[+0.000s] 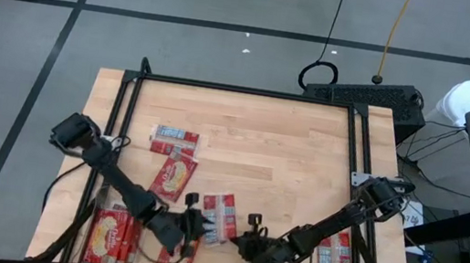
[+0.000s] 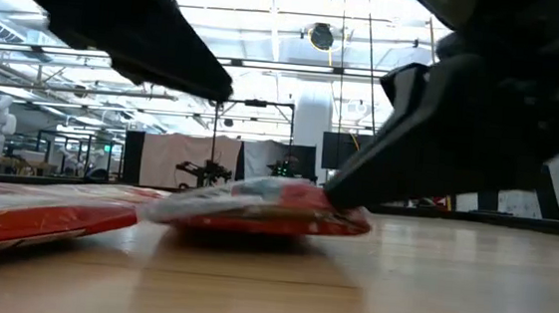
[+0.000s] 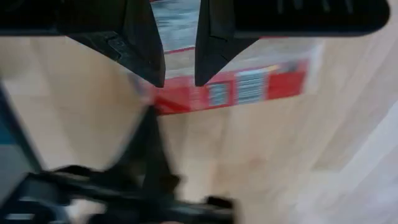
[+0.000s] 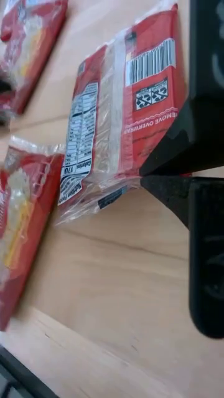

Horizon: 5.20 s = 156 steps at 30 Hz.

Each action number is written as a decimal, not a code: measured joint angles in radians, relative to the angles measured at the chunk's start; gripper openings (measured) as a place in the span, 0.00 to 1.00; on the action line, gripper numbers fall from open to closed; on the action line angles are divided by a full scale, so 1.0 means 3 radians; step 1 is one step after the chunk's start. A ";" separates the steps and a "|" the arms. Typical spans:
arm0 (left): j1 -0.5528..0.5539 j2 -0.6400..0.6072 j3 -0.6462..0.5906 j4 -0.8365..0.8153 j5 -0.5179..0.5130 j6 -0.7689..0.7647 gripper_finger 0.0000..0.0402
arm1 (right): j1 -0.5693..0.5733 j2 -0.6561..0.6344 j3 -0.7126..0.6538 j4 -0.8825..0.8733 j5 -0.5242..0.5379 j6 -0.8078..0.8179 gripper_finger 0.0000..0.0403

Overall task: Sort popcorn bags into baskets
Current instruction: Put the popcorn bag into the transparent bin

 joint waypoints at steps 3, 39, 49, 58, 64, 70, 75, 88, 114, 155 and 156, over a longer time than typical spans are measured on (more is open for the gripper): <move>-0.0178 0.0040 -0.0001 0.0077 -0.0145 0.0103 0.27 | -0.0062 -0.0050 0.0000 0.0021 -0.0013 0.0022 0.00; -0.0092 0.0385 0.0004 0.0377 -0.0822 0.0552 0.05 | -0.0368 -0.0688 0.0003 0.0023 -0.0182 0.0049 0.02; -0.0110 -0.0273 0.0004 0.0353 -0.0686 0.0222 0.05 | -0.0079 -0.0924 0.0003 -0.0317 0.0282 -0.0240 0.27; -0.0130 -0.0571 0.0005 0.0442 -0.0465 0.0367 0.03 | -0.0036 -0.0722 0.0003 -0.0292 0.0420 -0.0002 0.57; -0.0140 -0.0571 0.0005 0.0669 -0.0288 0.0467 0.03 | -0.0107 -0.0536 0.0003 -0.0259 0.0421 -0.0005 0.61; -0.0163 -0.0571 0.0005 0.0909 -0.0095 0.0668 0.03 | -0.0137 -0.0486 0.0001 -0.0154 0.0410 0.0022 0.48; -0.0161 -0.0571 0.0005 0.0899 -0.0093 0.0698 0.05 | -0.0110 -0.0488 0.0001 0.0125 0.0408 -0.0171 0.26; -0.0162 -0.0571 0.0005 0.0897 -0.0089 0.0724 0.15 | -0.0107 -0.0489 0.0001 0.0132 0.0403 -0.0081 0.08; -0.0733 -0.0638 0.0005 0.0975 -0.1941 0.0998 0.68 | -0.0258 -0.0489 0.0001 -0.0353 0.0418 0.1230 0.03; -0.0867 0.0787 0.1086 0.1237 -0.2739 0.4216 0.83 | -0.0785 -0.0520 -0.1204 0.2922 0.0069 0.1901 0.04; -0.0837 0.0827 0.1113 0.1235 -0.2847 0.4346 0.86 | -0.0785 -0.0520 -0.1246 0.2977 0.0073 0.1927 0.04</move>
